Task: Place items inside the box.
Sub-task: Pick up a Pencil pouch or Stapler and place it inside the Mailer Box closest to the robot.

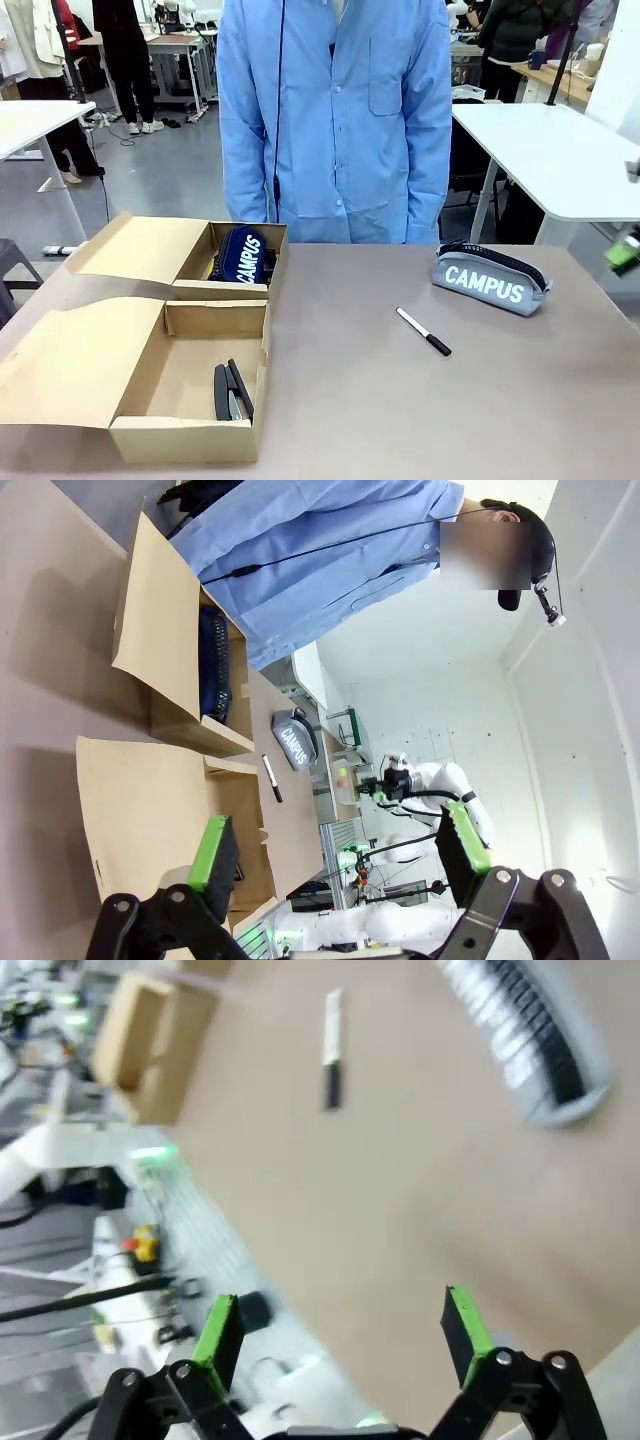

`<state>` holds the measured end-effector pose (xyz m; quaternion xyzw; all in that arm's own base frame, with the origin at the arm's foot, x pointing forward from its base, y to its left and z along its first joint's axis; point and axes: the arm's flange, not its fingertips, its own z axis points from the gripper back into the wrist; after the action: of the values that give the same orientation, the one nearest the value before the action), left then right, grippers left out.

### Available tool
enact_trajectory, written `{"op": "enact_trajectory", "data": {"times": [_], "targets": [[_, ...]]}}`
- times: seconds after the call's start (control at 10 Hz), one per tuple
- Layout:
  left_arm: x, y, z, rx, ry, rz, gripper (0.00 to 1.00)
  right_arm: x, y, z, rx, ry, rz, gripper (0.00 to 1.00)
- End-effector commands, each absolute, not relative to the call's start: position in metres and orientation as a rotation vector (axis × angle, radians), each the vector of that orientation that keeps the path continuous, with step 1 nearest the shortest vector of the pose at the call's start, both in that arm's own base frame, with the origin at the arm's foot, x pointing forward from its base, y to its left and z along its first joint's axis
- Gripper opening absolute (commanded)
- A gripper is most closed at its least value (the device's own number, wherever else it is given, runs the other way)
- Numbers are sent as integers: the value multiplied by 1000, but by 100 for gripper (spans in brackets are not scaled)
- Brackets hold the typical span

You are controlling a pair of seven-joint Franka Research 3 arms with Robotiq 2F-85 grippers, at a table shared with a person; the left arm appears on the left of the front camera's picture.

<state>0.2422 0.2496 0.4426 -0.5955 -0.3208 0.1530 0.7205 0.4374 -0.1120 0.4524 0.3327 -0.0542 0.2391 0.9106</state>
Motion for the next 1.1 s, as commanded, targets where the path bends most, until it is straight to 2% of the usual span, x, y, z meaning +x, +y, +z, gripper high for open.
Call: {"op": "enact_trajectory", "data": {"times": [0.0, 0.4, 0.5, 0.7, 1.0], "targets": [[242, 248, 444, -1327, -733, 321, 100, 472, -108, 443, 513, -242, 570, 100], [242, 248, 444, -1327, -733, 321, 100, 525, -76, 431, 537, -366, 573, 100], [242, 248, 444, -1327, -733, 321, 100, 510, -81, 439, 502, -292, 562, 100], [242, 248, 444, -1327, -733, 321, 100, 519, -74, 430, 513, -311, 550, 100], [242, 248, 444, -1327, -733, 321, 100, 554, -43, 407, 373, -354, 658, 100]]}}
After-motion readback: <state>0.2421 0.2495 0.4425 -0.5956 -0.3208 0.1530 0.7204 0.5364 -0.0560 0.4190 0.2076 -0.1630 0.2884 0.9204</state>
